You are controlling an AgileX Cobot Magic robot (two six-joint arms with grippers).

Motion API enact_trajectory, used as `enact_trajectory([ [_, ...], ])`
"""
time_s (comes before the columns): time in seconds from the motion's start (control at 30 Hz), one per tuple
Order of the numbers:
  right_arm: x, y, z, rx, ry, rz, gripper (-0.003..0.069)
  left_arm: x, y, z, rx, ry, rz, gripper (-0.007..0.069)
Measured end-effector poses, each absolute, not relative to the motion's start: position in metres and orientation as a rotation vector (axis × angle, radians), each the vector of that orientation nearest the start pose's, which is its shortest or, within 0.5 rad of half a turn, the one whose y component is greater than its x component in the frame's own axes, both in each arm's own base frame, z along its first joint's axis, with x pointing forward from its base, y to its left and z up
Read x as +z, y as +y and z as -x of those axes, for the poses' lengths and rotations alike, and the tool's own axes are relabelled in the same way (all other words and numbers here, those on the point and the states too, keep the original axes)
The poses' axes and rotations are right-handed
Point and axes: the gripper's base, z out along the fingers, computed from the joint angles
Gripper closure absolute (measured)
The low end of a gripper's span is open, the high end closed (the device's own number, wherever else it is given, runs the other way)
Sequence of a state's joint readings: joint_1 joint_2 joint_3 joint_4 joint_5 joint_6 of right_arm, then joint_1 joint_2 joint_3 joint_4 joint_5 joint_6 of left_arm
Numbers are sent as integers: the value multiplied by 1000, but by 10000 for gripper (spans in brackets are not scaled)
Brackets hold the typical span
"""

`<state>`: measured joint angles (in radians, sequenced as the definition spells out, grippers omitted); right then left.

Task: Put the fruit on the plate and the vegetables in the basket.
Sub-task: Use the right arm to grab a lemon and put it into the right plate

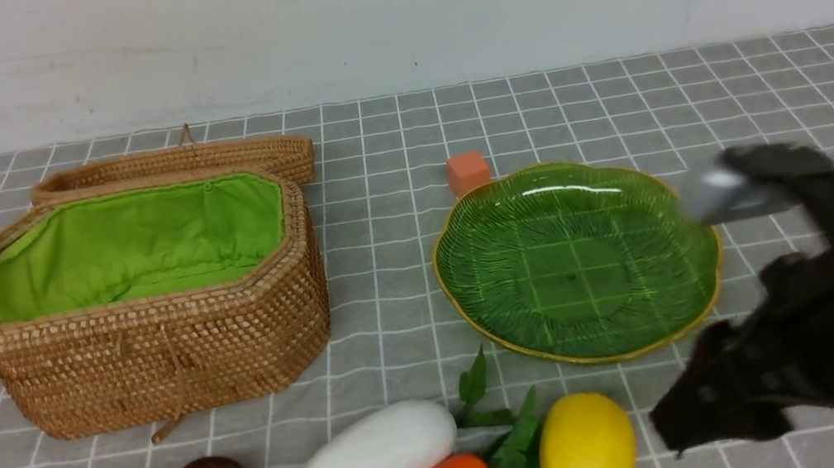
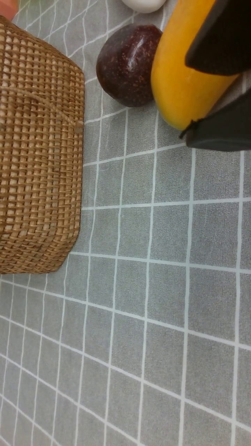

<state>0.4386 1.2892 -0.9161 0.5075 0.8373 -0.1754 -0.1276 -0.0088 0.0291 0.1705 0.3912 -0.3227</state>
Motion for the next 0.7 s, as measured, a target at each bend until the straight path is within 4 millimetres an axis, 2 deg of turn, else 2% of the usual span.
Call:
enact_trajectory([
  [0.03,280,137,-212,678,2651,455,187,169,-1,-53,-139,1890,79,386],
  [0.1,274,150,-225,632,2701,240,101,169,-1,-53,-139,1890,79,386],
  [0.17,272,154,-231,634,2705,149,67,169,-1,-53,-139,1890,79,386],
  [0.27,257,162,-248,634,2726,-5,16,169,-1,-53,-139,1890,79,386],
  [0.4,225,172,-262,627,2811,-93,19,169,-1,-53,-139,1890,79,386],
  [0.5,209,176,-267,607,2843,-88,37,169,-1,-53,-139,1890,79,386],
  [0.57,194,179,-273,583,2853,-44,75,169,-1,-53,-139,1890,79,386],
  [0.7,188,182,-279,585,2841,-24,125,169,-1,-53,-139,1890,79,386],
])
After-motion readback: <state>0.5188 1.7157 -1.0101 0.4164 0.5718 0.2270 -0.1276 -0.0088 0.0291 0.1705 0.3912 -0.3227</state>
